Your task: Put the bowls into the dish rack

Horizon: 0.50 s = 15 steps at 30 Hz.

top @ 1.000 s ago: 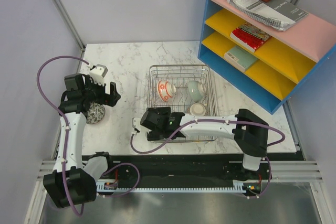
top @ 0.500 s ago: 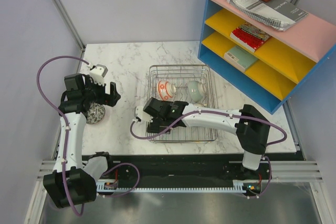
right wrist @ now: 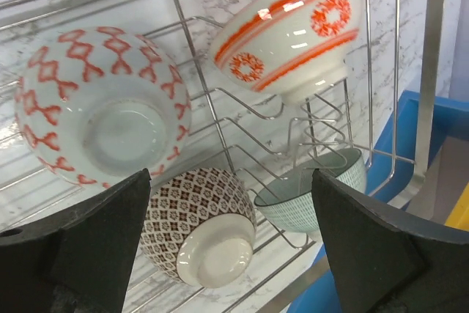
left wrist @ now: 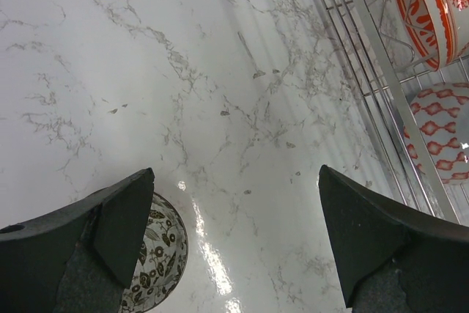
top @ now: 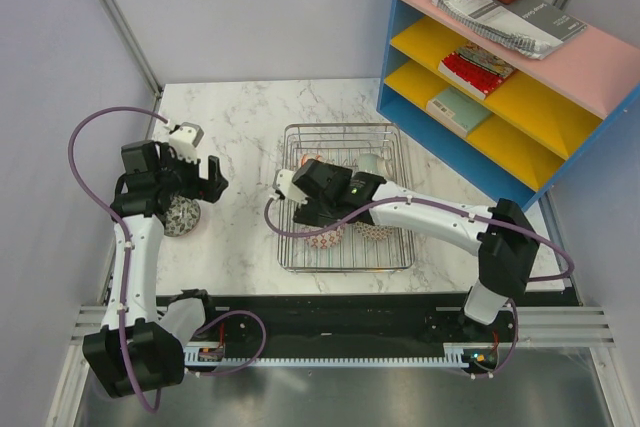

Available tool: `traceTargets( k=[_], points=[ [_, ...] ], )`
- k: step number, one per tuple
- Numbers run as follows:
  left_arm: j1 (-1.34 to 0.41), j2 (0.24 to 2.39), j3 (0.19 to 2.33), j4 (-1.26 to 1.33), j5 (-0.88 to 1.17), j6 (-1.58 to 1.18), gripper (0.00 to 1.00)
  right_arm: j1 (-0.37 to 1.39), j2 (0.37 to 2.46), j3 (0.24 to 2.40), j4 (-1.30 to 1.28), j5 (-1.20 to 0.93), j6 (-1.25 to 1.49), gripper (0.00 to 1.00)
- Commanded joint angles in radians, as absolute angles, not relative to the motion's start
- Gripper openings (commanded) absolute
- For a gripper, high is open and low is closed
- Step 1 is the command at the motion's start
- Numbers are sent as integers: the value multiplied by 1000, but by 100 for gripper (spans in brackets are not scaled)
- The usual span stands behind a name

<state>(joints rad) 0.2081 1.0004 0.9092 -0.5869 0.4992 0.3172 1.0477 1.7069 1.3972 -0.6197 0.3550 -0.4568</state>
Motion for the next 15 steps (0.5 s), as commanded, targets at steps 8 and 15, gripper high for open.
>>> traceTargets(
  k=[8, 15],
  points=[
    [229, 1012, 914, -520, 339, 244, 100, 1023, 1736, 1367, -722, 284, -468, 98],
    [241, 1032, 913, -500, 281, 227, 100, 1023, 1776, 1373, -672, 290, -451, 98]
  ],
)
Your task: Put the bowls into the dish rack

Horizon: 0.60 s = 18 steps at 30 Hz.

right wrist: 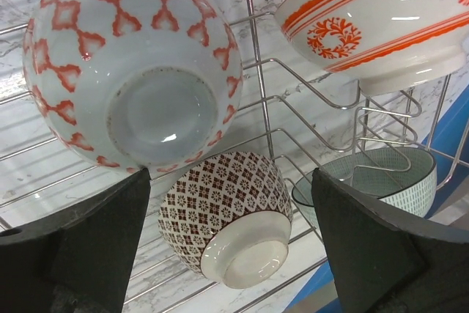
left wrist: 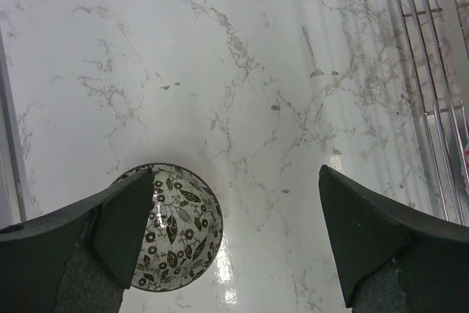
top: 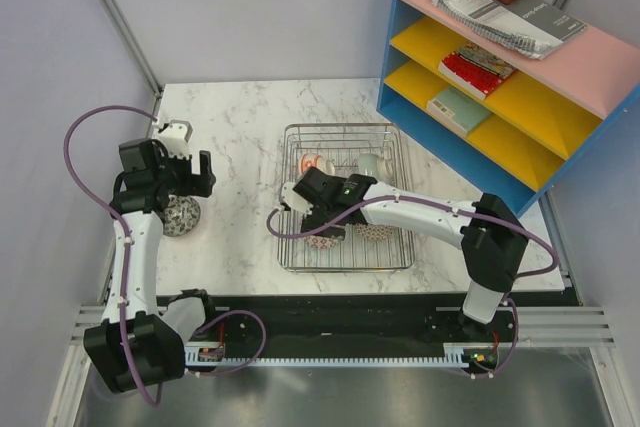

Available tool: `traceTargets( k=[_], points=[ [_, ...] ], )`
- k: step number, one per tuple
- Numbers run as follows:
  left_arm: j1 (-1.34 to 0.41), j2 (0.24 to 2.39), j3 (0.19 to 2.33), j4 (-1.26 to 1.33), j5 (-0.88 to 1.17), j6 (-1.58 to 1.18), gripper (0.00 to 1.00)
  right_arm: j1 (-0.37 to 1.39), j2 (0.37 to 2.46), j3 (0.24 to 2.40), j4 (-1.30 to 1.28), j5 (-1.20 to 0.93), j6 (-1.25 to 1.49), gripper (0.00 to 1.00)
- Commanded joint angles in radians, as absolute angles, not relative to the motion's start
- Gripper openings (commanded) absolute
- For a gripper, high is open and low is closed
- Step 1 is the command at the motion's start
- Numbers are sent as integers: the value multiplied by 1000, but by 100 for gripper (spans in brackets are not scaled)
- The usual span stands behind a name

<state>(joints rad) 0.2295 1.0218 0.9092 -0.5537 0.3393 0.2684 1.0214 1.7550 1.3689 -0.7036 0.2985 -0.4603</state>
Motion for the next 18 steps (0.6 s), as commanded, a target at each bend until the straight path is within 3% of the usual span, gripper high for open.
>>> traceTargets(
  k=[1, 18],
  points=[
    [241, 1040, 913, -499, 259, 226, 100, 1025, 1785, 1374, -658, 298, -445, 98],
    [270, 1075, 917, -491, 157, 215, 100, 1025, 1913, 1480, -549, 448, -388, 98]
  ],
)
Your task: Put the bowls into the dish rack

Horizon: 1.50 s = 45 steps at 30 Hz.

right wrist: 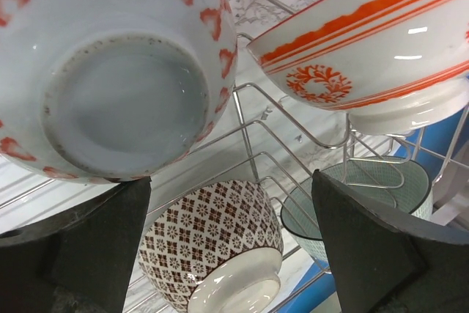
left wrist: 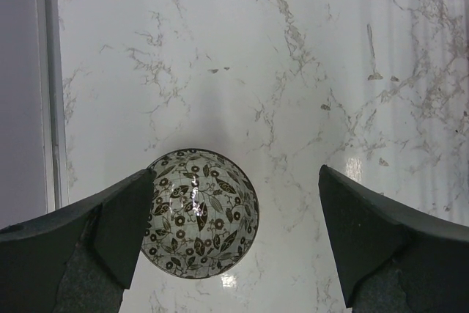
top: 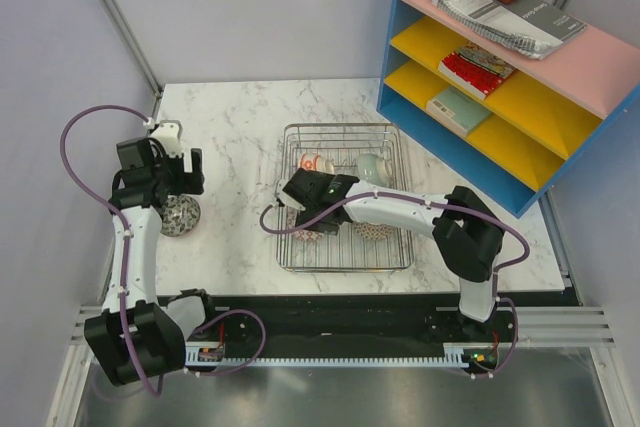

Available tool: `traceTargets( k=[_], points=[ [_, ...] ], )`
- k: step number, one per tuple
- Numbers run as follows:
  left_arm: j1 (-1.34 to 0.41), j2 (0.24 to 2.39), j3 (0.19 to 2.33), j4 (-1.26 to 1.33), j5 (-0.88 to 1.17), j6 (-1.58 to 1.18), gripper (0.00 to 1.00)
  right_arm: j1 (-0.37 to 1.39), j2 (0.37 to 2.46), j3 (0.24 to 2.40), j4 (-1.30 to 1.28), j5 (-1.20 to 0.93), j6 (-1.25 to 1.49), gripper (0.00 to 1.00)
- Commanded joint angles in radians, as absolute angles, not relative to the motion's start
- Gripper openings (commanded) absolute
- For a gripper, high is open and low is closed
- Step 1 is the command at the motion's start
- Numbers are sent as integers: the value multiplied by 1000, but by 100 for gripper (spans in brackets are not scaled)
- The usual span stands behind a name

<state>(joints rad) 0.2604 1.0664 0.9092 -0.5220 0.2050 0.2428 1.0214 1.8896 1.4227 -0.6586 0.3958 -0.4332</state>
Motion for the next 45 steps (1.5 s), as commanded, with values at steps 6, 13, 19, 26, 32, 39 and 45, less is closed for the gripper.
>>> traceTargets(
  k=[6, 13, 19, 26, 32, 39, 45],
  points=[
    [284, 1114, 922, -491, 94, 209, 100, 1023, 1894, 1480, -493, 551, -382, 98],
    [298, 1121, 916, -473, 29, 210, 100, 1022, 1867, 1471, -477, 597, -397, 98],
    [339, 1157, 919, -462, -43, 210, 100, 1022, 1738, 1442, -548, 505, -422, 98],
    [428, 1253, 905, -443, 78, 232, 98, 1016, 1589, 1390, -574, 440, -437, 98],
    [445, 1307, 881, -440, 166, 275, 94, 999, 1532, 1376, -580, 426, -436, 98],
    [491, 1379, 865, -436, 213, 334, 89, 991, 1522, 1367, -578, 417, -431, 98],
    [509, 1445, 862, -433, 238, 359, 74, 986, 1523, 1368, -577, 411, -425, 98]
  ],
)
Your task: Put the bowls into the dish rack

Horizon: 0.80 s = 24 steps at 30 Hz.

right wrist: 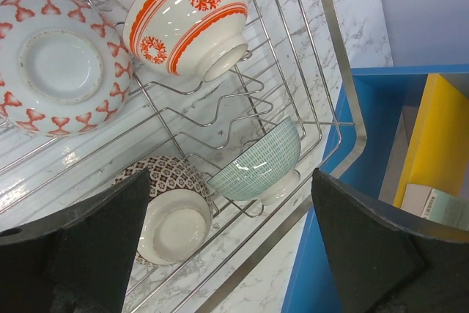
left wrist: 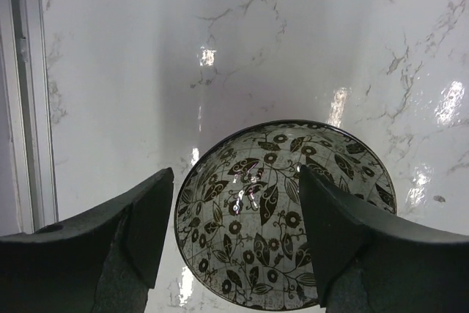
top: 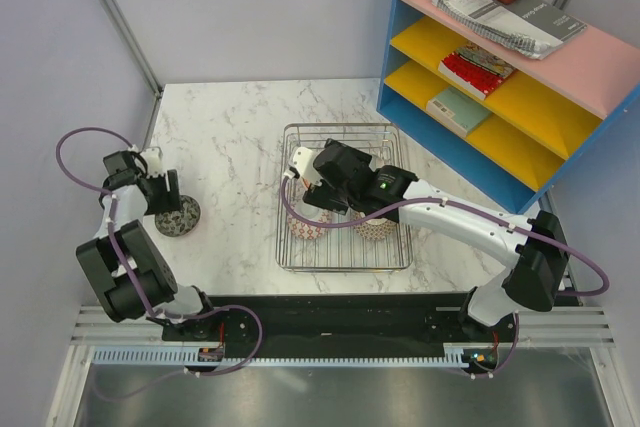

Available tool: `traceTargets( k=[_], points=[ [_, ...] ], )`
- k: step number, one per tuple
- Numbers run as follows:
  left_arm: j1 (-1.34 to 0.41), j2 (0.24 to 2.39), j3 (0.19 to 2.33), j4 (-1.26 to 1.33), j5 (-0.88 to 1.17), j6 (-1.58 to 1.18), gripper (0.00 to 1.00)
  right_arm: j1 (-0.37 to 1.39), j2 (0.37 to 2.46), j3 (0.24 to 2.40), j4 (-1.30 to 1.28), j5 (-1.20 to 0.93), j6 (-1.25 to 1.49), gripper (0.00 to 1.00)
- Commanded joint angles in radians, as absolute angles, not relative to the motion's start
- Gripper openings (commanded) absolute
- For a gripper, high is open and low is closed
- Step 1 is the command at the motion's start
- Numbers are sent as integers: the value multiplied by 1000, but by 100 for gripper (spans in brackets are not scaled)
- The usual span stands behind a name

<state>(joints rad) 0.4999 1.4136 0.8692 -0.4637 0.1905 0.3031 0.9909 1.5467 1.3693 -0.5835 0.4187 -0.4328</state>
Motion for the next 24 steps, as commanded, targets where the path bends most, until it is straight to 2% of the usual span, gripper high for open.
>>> traceTargets(
  k=[1, 3, 4, 6, 7, 12, 13, 15, 20, 24],
  points=[
    [509, 1453, 859, -433, 238, 362, 71, 983, 1525, 1368, -578, 411, -425, 98],
    [511, 1468, 858, -422, 236, 364, 62, 983, 1525, 1370, -578, 408, -423, 98],
    [512, 1486, 856, -419, 236, 367, 54, 982, 1526, 1373, -578, 410, -423, 98],
    [514, 1500, 857, -411, 235, 364, 47, 982, 1528, 1374, -578, 407, -420, 98],
    [512, 1514, 857, -410, 235, 362, 39, 980, 1531, 1374, -578, 405, -420, 98],
    [515, 1529, 861, -400, 239, 357, 23, 979, 1526, 1374, -578, 403, -416, 98],
    [515, 1532, 859, -399, 239, 357, 12, 979, 1526, 1374, -578, 400, -414, 98],
    [515, 1536, 859, -397, 244, 350, 2, 977, 1525, 1374, -577, 400, -413, 98],
    [515, 1510, 868, -411, 301, 347, 2, 970, 1525, 1376, -571, 396, -400, 98],
    [511, 1454, 903, -454, 431, 351, 2, 953, 1529, 1385, -566, 370, -373, 98]
  ],
)
